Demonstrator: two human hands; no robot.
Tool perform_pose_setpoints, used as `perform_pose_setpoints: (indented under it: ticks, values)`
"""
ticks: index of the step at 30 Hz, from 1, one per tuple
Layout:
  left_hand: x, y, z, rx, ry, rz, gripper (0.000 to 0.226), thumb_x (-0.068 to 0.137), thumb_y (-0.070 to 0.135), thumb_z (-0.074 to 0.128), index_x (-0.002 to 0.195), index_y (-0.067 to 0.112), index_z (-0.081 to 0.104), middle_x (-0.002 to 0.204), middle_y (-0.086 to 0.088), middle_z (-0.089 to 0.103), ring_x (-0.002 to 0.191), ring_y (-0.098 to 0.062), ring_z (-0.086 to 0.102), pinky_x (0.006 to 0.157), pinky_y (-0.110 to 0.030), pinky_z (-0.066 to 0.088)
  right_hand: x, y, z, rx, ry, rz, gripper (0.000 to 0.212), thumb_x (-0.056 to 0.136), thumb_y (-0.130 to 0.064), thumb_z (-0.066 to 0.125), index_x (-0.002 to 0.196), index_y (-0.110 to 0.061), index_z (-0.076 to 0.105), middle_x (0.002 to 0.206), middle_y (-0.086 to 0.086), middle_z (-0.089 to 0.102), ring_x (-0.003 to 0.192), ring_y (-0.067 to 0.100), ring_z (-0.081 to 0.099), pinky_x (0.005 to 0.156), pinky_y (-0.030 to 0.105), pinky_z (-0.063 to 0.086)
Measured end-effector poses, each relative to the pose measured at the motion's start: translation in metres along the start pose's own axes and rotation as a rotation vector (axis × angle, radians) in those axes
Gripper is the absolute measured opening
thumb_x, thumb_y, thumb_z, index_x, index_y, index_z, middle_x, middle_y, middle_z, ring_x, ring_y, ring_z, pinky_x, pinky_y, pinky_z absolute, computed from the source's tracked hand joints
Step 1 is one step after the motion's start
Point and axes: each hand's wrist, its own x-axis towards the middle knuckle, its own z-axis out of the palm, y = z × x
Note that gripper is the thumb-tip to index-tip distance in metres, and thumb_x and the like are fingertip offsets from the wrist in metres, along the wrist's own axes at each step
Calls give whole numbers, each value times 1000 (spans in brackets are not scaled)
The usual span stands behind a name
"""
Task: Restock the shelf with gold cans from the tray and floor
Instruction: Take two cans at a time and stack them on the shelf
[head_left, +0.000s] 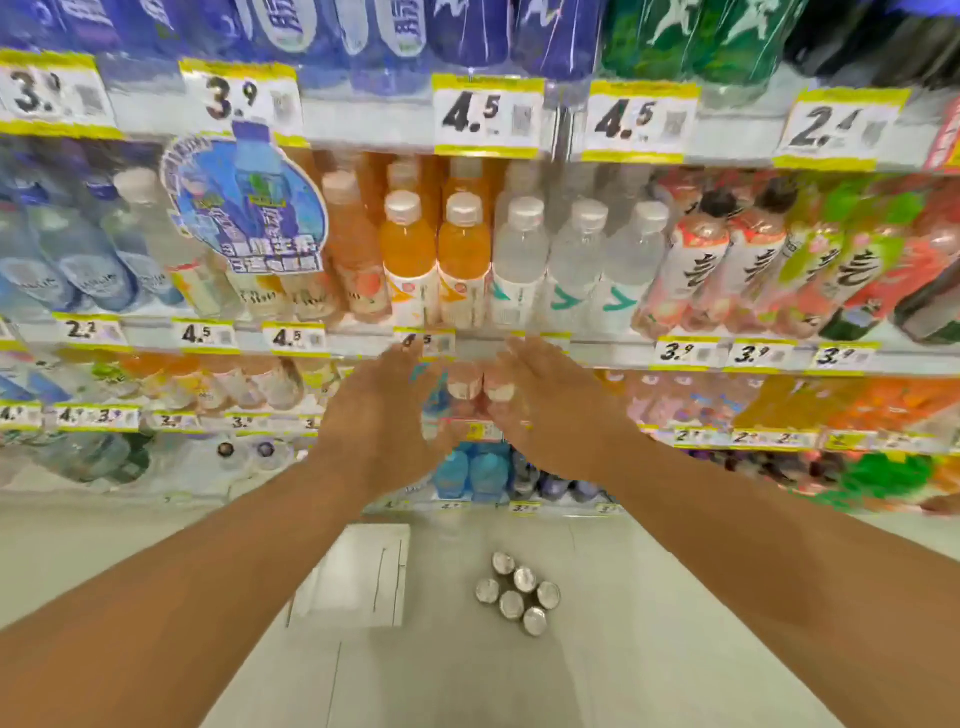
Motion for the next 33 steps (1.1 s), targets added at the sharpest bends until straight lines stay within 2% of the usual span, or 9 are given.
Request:
perform_pose_setpoints:
  ticks: [3, 5, 9, 11, 14, 16, 22, 27, 33]
  values:
    - [-5, 7, 78, -4, -72, 20, 90, 82, 78, 31, 156, 28, 22, 164, -3, 17, 149, -26, 20, 119, -41, 22, -10, 19, 77, -18, -76, 1, 74, 95, -44, 53, 156, -15, 23, 164, 4, 16, 151, 23, 12, 121, 42, 20]
    - [-7, 15, 127, -27, -87, 25, 92, 78, 76, 30, 154, 25, 30, 160, -7, 28, 146, -29, 28, 116, -43, 26, -15, 33, 130, -21, -114, 8, 77, 95, -45, 51, 158, -19, 15, 165, 3, 13, 151, 22, 9, 121, 40, 17]
    - [-11, 27, 226, -21, -126, 47, 86, 78, 74, 41, 144, 20, 49, 148, -11, 47, 136, -30, 44, 108, -45, 40, -24, 55, 225, -31, -118, -3, 71, 92, -41, 49, 152, -5, 33, 157, 14, 32, 146, 31, 28, 120, 43, 22]
    - [-16, 33, 288, -32, -120, 53, 89, 78, 77, 36, 147, 22, 45, 153, -10, 41, 139, -28, 41, 112, -45, 37, -31, 68, 283, -35, -96, 0, 71, 92, -41, 48, 150, -3, 36, 156, 15, 34, 146, 32, 30, 120, 44, 25]
    - [-25, 40, 379, -55, -181, 69, 90, 81, 78, 32, 155, 29, 24, 164, -4, 19, 150, -23, 19, 120, -43, 21, -42, 92, 370, -47, -191, 15, 74, 96, -42, 47, 157, -11, 17, 164, 7, 15, 152, 24, 10, 122, 40, 13]
    - [-31, 42, 437, -68, -207, 85, 89, 84, 78, 32, 157, 30, 15, 165, -3, 10, 152, -21, 8, 122, -41, 12, -47, 106, 422, -41, -201, 22, 76, 96, -43, 47, 158, -13, 14, 164, 6, 13, 152, 22, 8, 123, 38, 12]
    - [-38, 45, 585, -89, -289, 85, 90, 83, 80, 27, 157, 31, 9, 166, -1, 3, 152, -20, 1, 123, -41, 4, -56, 131, 552, -36, -272, 20, 79, 94, -42, 51, 158, -13, 14, 164, 5, 12, 151, 22, 7, 122, 37, 13]
    - [-38, 49, 662, -116, -301, 102, 93, 82, 82, 26, 158, 32, 4, 166, 1, -3, 152, -18, -4, 123, -40, 2, -61, 148, 620, 23, -325, 43, 77, 95, -39, 49, 158, -18, 10, 166, 1, 5, 152, 18, 3, 121, 34, 11]
    - [-48, 52, 703, -150, -347, 119, 100, 79, 84, 31, 158, 32, -1, 166, 4, -7, 151, -15, -10, 123, -40, 2, -77, 161, 673, 15, -362, 0, 79, 93, -39, 52, 158, -23, 10, 164, 2, 14, 151, 20, 11, 121, 38, 20]
